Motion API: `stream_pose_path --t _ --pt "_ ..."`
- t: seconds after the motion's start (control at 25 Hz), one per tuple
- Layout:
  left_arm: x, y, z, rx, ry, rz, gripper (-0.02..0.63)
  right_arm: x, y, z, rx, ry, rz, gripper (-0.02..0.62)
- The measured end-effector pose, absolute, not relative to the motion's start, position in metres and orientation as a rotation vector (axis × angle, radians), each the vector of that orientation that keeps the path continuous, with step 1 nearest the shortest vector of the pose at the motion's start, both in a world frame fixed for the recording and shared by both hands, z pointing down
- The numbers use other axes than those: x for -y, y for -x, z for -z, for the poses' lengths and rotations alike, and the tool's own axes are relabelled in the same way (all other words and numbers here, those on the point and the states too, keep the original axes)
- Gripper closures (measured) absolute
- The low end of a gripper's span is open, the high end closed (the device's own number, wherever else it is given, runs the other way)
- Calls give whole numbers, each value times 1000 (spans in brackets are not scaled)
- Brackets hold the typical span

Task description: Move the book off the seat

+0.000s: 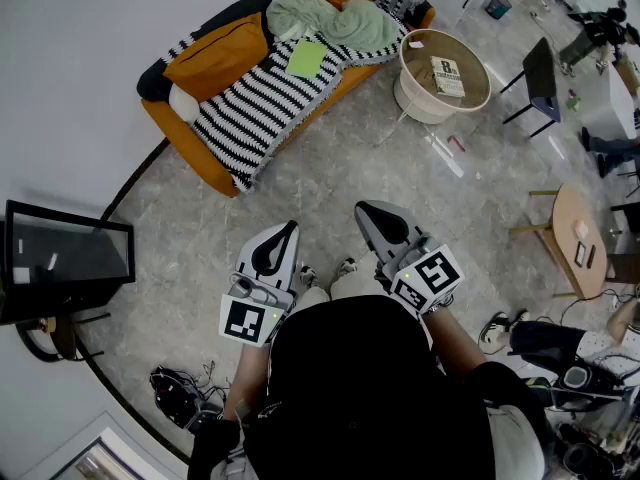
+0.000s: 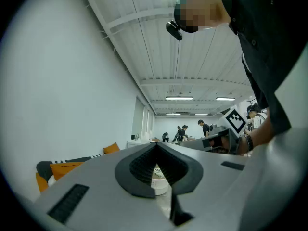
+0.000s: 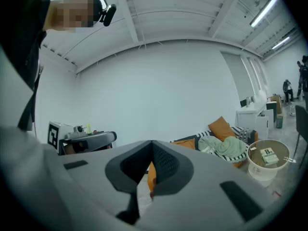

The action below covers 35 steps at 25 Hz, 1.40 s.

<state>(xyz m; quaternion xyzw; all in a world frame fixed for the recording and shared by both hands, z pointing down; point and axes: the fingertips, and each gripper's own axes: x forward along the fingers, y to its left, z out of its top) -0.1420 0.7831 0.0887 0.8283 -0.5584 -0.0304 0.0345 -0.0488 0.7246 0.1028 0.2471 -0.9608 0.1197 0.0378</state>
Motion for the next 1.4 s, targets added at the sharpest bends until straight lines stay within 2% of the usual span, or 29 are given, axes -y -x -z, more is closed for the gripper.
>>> stream_pose_path --t 0.52,1.0,1.4 --pt "-768 105 -94 1720 -2562 -14 598 -706 14 -106 2973 -772 -396 581" --pt "-757 53 -92 1743 -2589 1 598 -697 -44 -116 3007 -805 -424 581" --pt "-751 31 -94 1736 -2595 4 598 -695 -58 -110 3027 -753 -441 581"
